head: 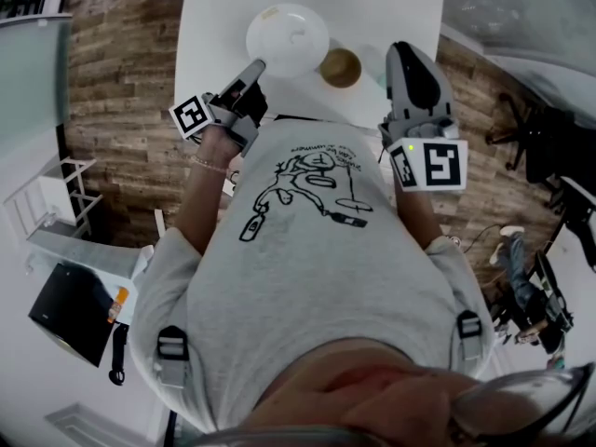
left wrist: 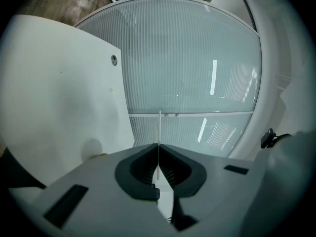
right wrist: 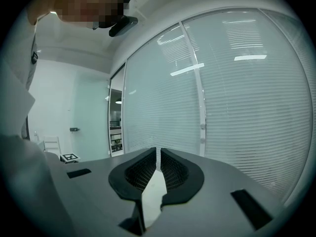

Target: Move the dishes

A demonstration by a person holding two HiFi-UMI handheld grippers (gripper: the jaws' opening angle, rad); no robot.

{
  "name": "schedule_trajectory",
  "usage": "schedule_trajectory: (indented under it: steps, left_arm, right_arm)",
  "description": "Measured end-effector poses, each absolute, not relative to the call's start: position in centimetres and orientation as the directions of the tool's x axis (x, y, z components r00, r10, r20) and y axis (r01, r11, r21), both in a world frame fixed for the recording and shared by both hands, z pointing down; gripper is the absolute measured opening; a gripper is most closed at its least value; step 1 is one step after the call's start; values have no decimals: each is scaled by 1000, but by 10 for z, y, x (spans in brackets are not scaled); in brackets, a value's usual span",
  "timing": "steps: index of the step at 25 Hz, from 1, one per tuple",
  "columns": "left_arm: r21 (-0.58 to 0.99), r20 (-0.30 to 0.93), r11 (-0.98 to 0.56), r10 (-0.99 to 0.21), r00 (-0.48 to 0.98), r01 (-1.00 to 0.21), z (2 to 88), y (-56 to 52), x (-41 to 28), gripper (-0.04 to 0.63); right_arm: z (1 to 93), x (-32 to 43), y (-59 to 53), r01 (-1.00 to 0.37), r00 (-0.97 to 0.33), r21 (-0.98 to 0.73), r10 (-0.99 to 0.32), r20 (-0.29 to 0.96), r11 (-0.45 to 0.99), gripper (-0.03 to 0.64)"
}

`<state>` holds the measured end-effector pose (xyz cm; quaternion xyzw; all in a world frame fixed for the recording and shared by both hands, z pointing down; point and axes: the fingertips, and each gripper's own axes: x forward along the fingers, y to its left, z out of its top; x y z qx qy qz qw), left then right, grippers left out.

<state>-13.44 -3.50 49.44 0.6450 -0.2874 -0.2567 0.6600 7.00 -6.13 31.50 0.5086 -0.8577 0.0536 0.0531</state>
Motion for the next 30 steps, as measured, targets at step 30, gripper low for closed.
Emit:
schedule_trajectory:
  steps: [30]
  left_arm:
    - [953, 298, 241, -624, 722, -185, 705, -7, -146, 9]
  right_arm:
    - [308, 80, -49, -896, -443, -36, -884, 151, 443, 52]
